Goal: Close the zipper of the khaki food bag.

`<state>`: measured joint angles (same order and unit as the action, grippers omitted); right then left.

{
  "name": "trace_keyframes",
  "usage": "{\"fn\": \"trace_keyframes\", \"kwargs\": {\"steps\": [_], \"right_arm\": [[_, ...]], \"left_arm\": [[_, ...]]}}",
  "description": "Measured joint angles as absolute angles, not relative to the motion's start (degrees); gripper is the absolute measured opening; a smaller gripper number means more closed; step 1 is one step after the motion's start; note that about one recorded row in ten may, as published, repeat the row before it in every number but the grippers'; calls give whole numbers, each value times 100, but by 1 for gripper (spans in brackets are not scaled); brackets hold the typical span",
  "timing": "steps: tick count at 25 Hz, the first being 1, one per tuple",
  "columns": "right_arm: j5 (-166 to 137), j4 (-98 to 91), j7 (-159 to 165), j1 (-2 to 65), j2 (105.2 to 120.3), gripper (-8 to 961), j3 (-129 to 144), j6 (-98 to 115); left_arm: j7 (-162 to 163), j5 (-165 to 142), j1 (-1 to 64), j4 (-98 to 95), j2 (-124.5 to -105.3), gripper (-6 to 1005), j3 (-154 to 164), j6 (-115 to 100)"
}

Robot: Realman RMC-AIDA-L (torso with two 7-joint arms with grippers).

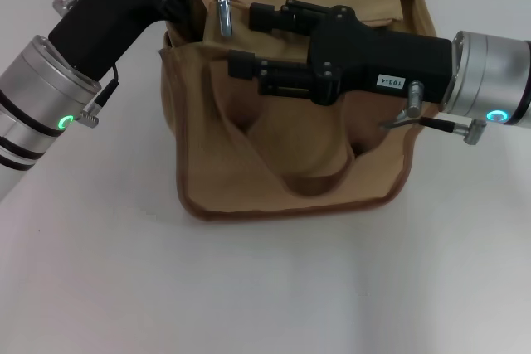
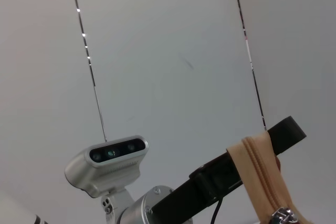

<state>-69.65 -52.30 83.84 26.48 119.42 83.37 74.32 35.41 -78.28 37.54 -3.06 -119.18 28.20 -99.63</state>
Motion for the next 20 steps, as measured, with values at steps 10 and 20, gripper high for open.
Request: {"fn": "trace_keyframes", "kwargs": {"steps": [10,20], "right_arm": [[-6960,-4971,8502,2973,11955,772,8392,7372],[-6971,-4632,8560,3243,11957,772,8411,7365]], "left_arm": [[3542,-7839,3776,-282,-11918,5,2831,-9970],[3521,-7841,3780,-280,-11918,6,2839,-9976]]}}
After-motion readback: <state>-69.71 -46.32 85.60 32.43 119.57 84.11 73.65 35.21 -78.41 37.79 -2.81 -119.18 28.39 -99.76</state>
